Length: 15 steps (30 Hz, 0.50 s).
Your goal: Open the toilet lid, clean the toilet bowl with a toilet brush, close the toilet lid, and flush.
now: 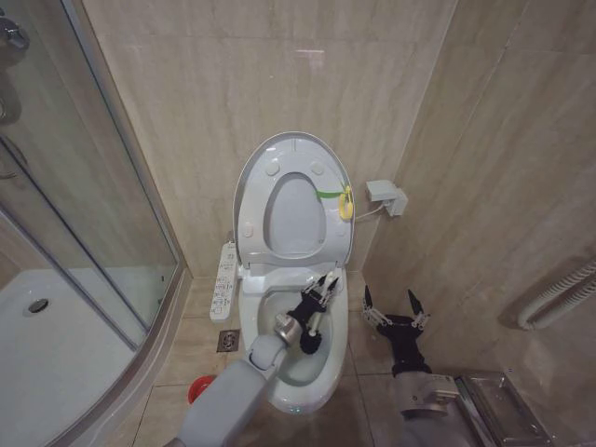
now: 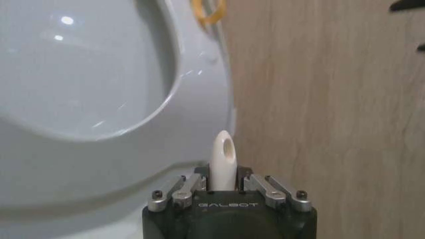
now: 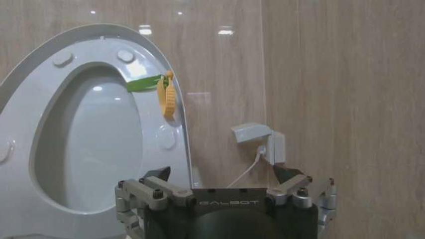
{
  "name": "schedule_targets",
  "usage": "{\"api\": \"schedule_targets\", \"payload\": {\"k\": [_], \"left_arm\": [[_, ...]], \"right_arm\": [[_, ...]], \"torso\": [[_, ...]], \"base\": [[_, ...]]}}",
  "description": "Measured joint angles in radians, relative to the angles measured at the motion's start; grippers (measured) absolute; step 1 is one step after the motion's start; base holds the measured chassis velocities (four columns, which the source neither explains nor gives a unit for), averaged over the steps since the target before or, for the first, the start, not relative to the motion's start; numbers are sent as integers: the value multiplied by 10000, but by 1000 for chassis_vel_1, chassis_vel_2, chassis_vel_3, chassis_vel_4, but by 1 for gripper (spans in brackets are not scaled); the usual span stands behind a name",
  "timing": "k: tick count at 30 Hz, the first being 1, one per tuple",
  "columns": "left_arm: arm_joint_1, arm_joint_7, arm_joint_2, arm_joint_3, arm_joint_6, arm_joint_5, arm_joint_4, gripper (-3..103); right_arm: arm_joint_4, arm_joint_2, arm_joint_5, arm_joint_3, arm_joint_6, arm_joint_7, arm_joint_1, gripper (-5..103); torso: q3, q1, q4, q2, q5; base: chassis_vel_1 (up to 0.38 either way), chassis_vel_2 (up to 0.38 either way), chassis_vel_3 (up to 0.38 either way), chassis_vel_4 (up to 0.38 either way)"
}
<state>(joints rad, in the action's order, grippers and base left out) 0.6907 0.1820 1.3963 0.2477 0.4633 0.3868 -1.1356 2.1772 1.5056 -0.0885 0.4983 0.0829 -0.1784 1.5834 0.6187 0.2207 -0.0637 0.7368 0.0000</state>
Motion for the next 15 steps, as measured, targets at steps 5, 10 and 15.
{"api": "schedule_targets", "payload": {"k": [5,10,15], "left_arm": [[248,5,-194,-212,41,-55,11,26],[665,-121,-307,-315,-80,-149,-557,26],[1125,-191,-495,-344,-362,-171,-1160,26]], "right_arm": [[0,0,0,0,0,0,0,100],[0,0,0,0,0,0,0,100],[0,0,0,0,0,0,0,100]], "torso": [[-1,0,0,1,-2],[-1,0,-3,1,-1],[-2,0,-3,1,-1]], "base": [[0,0,0,0],[0,0,0,0],[0,0,0,0]]}}
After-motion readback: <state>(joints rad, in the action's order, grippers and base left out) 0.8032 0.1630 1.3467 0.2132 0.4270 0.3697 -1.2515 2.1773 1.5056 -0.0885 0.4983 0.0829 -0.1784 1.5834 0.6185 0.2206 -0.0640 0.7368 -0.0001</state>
